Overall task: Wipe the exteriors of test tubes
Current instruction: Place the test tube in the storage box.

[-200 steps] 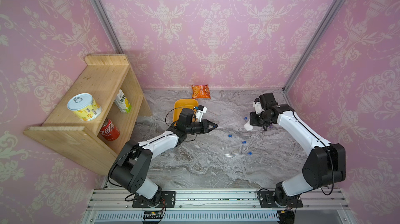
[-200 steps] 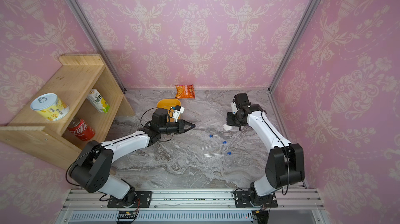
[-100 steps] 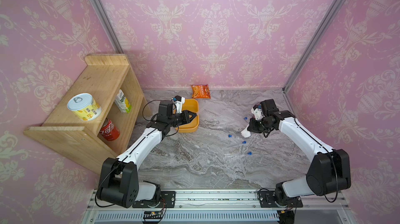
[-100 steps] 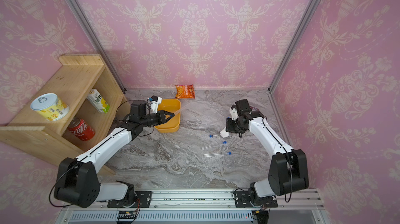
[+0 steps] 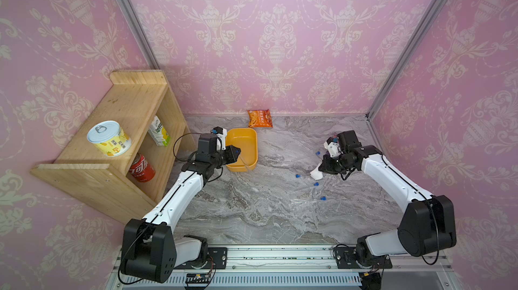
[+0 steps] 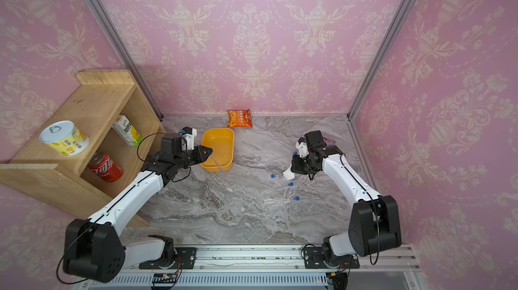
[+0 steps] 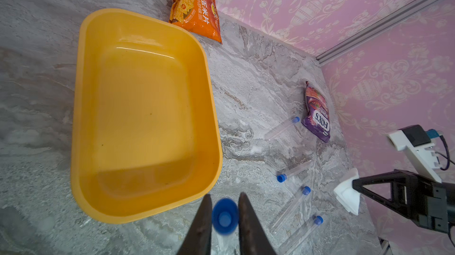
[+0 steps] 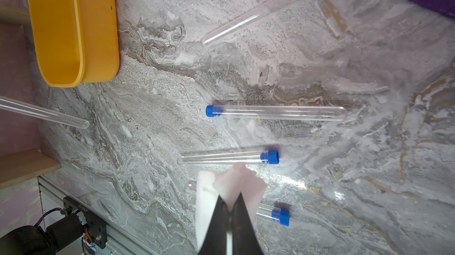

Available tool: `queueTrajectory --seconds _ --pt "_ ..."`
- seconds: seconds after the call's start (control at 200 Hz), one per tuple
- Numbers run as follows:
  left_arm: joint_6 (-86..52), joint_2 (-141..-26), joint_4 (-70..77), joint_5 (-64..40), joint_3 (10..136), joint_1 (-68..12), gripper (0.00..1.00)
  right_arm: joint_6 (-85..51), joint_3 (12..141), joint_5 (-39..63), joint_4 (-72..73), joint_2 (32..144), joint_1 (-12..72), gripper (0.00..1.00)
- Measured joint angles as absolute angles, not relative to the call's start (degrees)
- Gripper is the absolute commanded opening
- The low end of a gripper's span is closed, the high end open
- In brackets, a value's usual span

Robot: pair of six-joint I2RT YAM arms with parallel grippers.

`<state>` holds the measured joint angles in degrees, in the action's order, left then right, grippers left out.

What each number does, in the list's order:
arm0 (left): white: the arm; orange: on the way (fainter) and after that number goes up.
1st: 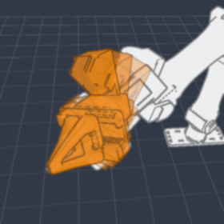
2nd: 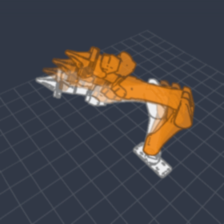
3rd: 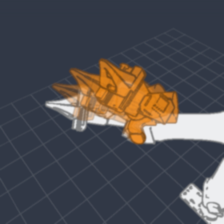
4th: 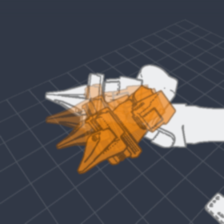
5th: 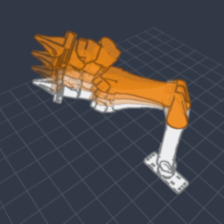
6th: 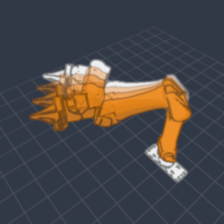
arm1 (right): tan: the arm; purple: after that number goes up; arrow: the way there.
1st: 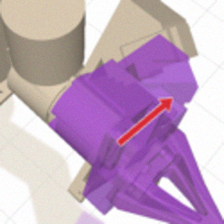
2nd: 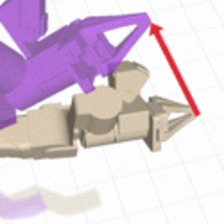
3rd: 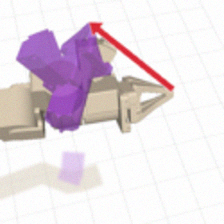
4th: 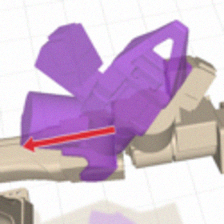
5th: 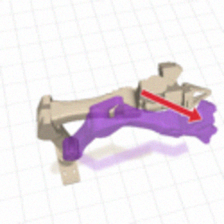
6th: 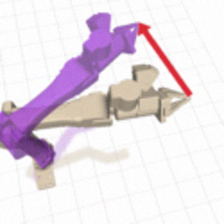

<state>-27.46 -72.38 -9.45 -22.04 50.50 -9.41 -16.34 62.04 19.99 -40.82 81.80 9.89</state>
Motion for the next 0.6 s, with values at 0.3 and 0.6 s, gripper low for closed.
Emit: queueTrajectory --seconds 0.3,0.6 --pt "-27.46 -74.39 -9.17 -20.01 51.55 -8.51 0.2 -16.34 60.69 20.21 -40.71 80.09 9.89 0.0" --pt "-27.33 -80.38 -12.53 -19.03 65.58 -7.16 0.18 -16.36 60.01 20.88 -40.05 80.12 9.89 0.0"
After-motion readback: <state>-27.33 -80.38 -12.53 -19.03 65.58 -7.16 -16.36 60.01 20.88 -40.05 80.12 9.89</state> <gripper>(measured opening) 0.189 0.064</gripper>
